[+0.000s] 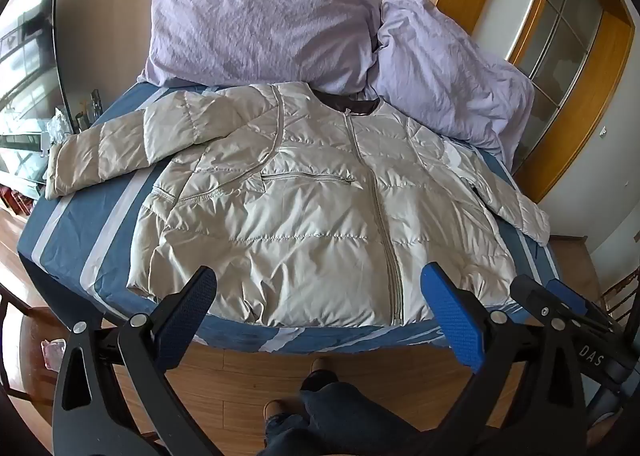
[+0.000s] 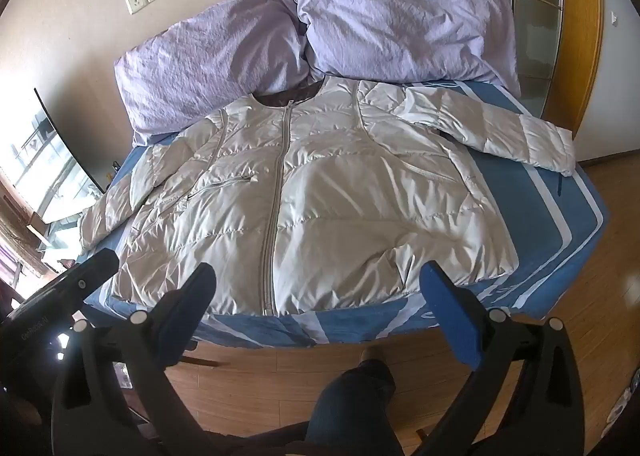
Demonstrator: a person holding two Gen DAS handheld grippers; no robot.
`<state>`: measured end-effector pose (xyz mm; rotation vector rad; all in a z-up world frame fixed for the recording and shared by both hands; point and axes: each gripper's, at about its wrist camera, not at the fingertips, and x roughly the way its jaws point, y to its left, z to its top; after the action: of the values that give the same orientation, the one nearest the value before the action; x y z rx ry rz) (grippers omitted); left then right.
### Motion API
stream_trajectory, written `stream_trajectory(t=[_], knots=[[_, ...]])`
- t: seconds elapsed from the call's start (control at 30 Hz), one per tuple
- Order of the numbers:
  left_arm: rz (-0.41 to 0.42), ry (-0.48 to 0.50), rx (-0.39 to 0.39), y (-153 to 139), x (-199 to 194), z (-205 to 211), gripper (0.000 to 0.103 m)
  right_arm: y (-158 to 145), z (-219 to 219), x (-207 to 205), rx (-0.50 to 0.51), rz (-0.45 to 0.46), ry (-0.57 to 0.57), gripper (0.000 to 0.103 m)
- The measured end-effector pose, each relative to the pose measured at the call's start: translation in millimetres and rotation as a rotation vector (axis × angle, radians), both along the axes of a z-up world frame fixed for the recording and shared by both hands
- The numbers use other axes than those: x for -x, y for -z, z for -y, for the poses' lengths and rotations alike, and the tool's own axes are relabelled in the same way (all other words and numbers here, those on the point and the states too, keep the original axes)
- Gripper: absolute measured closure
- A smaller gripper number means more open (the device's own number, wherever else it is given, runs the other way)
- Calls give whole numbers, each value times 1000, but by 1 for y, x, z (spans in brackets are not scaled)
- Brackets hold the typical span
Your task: Fold large clothes
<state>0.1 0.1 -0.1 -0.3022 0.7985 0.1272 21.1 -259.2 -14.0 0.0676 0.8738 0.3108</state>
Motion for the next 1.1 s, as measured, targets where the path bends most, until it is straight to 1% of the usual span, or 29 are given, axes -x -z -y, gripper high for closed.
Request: stream_trajectory(t=[0.7,1.1], knots=[[-1,3,1,0,0,0,1,2,-6,-2,6,-6,0,2],[-3,1,2,0,1,0,1,2,-2,-3,6,-6,1,2]])
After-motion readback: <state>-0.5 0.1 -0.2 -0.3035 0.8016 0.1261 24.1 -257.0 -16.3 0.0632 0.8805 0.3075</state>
